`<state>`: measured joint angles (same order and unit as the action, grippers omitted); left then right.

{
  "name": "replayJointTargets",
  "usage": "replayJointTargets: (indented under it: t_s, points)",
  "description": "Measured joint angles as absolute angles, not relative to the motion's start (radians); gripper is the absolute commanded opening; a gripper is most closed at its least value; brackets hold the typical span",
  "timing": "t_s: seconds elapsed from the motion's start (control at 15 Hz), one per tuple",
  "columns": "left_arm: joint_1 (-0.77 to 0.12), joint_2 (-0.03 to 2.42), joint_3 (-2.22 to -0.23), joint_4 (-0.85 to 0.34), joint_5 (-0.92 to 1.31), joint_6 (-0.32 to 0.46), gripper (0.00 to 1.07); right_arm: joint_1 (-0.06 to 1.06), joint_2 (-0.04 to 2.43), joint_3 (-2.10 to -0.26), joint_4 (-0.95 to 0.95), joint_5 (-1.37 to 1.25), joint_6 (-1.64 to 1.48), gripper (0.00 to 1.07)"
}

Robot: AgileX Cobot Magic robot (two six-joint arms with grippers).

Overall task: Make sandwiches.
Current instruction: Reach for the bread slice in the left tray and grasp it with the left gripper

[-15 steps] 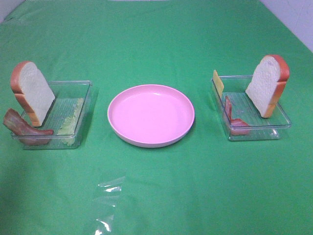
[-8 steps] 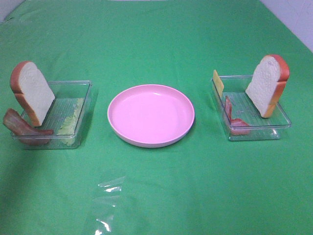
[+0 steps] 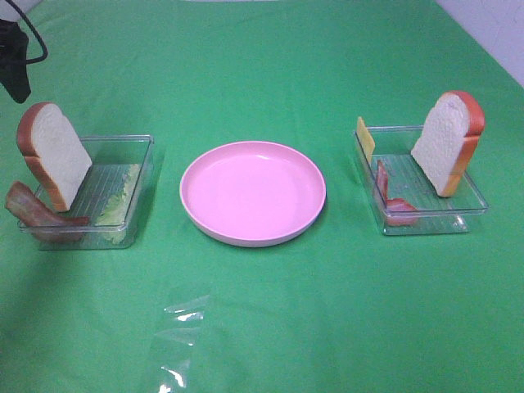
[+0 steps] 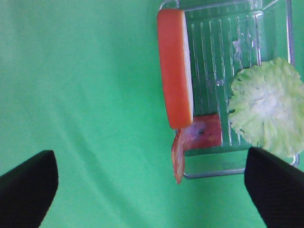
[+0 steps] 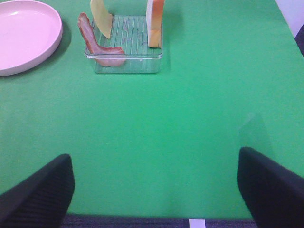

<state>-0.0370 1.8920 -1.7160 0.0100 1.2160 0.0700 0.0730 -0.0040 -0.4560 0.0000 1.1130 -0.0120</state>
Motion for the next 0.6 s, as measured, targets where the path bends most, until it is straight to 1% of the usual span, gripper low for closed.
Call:
replayJointTargets:
  t_s: [0.33,0.6]
  points:
    - [-0.05,2.075,-1.887,0.0,1.216,0.075,1.01,0.073,-0.004,-0.456,0.0,1.113,-0.012,0.9]
    - [-0.075,2.179,-1.914,-0.014,1.216,0.08,1.01,0.073,-0.004,-0.456,0.0,1.113,-0.012,0.9]
